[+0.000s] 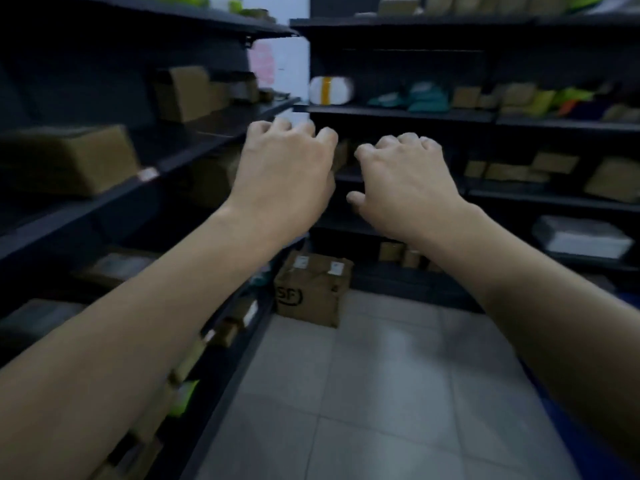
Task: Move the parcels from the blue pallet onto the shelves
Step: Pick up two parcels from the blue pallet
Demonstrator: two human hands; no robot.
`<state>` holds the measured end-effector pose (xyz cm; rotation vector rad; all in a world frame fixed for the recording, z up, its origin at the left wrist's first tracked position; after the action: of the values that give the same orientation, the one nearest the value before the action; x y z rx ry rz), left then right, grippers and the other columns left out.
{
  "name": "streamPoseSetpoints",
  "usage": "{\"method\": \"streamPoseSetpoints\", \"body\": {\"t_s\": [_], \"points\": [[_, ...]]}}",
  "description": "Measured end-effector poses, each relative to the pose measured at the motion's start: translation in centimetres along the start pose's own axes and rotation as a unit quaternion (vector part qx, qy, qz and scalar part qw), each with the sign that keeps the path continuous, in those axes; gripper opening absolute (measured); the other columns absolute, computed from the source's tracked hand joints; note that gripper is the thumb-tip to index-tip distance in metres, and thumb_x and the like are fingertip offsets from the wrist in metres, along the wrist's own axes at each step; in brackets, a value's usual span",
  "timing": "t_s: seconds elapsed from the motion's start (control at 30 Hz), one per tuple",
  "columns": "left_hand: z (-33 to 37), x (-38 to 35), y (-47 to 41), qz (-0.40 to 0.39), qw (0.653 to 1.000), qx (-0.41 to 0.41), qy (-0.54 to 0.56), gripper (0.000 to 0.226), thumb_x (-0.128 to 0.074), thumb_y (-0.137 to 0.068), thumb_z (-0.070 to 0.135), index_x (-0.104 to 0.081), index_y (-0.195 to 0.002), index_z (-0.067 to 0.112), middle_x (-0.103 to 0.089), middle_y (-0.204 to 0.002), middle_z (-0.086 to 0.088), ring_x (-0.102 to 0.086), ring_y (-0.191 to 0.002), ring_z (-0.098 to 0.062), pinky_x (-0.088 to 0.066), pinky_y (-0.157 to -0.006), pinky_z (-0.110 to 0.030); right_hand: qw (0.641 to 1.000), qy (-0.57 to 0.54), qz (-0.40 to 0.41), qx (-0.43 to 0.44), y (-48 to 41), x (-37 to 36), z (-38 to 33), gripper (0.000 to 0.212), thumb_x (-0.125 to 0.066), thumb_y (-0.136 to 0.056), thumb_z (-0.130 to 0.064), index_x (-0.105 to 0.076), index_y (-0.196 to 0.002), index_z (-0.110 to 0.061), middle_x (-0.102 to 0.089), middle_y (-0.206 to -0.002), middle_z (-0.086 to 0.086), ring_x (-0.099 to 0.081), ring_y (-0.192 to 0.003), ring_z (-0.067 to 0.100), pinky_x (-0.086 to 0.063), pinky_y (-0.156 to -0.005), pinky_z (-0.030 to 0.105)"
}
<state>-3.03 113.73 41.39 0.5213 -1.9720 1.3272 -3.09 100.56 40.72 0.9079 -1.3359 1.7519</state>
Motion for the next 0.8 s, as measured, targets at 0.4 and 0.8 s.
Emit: {"method": "streamPoseSetpoints", "body": {"t_s": [0.4,0.8], "points": [[32.1,-5.5,-13.2,0.025,0.932,-0.252,0.259,0.035,-0.051,-0.092,0.031,-0.055,-0.122,0.013,-0.062,-0.115,-0.009,-0.056,-0.105,-0.030,-0.040,-0.087,-0.040,0.931,0.101,-0.122,-0.330,13.5,-3.3,29.7,0.044,-0.057,-0.090,-0.040,-0.052,-0.121,-0.010,-0.054,-0.124,0.017,-0.045,-0.120,0.039,-0.032,-0.102,0.048],[55.6,-11.9,-23.1,-0.008,0.842,-0.382,0.382,0.038,-0.050,-0.093,0.035,-0.052,-0.124,0.013,-0.061,-0.114,-0.009,-0.055,-0.105,-0.029,-0.041,-0.087,-0.041,0.816,0.185,-0.146,-0.528,20.4,-7.9,50.6,0.040,-0.053,-0.091,-0.031,-0.056,-0.125,-0.012,-0.058,-0.122,0.017,-0.051,-0.115,0.036,-0.039,-0.095,0.045]]}}
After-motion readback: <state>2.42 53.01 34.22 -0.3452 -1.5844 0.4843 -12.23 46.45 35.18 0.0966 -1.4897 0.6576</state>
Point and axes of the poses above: each hand's wrist, its own y-axis away from the middle knuckle, its own x-axis out of the back of the hand, z = x × y, the point moved 1 cm from there along -y, towards the middle knuckle
